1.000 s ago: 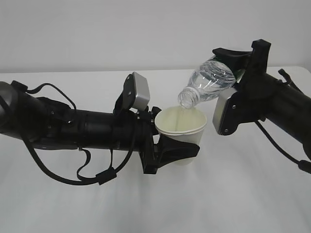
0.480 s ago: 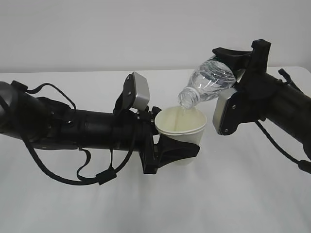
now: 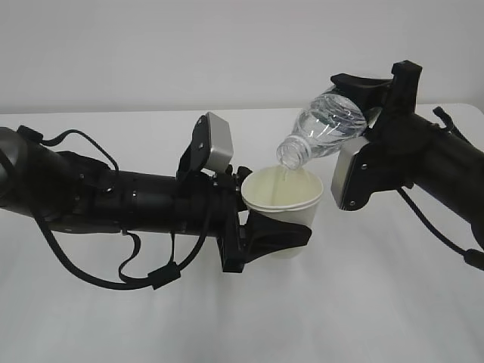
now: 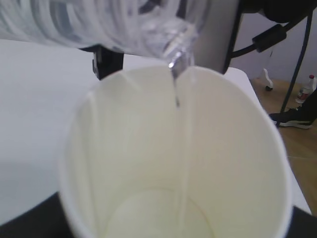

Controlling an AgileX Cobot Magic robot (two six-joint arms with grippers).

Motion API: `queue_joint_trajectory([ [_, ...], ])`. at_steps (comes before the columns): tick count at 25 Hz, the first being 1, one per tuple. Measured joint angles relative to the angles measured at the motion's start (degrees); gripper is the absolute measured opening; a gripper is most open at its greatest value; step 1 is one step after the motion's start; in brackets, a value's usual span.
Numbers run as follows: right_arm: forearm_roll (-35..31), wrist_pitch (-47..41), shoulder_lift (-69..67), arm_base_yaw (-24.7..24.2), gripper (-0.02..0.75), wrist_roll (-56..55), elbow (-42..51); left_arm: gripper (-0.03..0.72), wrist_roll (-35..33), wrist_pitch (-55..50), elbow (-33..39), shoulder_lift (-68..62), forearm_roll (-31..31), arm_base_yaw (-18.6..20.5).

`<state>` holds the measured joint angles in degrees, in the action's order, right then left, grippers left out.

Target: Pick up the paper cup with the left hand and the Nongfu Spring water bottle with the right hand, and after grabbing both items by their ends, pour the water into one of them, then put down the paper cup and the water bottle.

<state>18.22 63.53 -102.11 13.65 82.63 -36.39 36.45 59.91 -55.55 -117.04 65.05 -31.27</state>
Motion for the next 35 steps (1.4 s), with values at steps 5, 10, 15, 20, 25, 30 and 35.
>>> queue_joint_trajectory([
  [5,0.0,0.0,0.0,0.0,0.419,0.0,0.0,0.473,0.0,0.48,0.0,0.0,0.21,0.0],
  [10,0.0,0.0,0.0,0.0,0.419,0.0,0.0,0.473,0.0,0.61,0.0,0.0,0.34,0.0],
  [15,0.0,0.0,0.0,0.0,0.419,0.0,0.0,0.473,0.0,0.61,0.0,0.0,0.34,0.0],
  [20,0.0,0.1,0.0,0.0,0.419,0.0,0.0,0.473,0.0,0.61,0.0,0.0,0.73,0.0],
  [25,0.0,0.1,0.0,0.0,0.419,0.0,0.0,0.473,0.0,0.61,0.0,0.0,1.09,0.0],
  [30,0.0,0.21,0.0,0.0,0.419,0.0,0.0,0.473,0.0,0.61,0.0,0.0,1.4,0.0],
  [35,0.0,0.21,0.0,0.0,0.419,0.0,0.0,0.473,0.0,0.61,0.0,0.0,1.54,0.0],
])
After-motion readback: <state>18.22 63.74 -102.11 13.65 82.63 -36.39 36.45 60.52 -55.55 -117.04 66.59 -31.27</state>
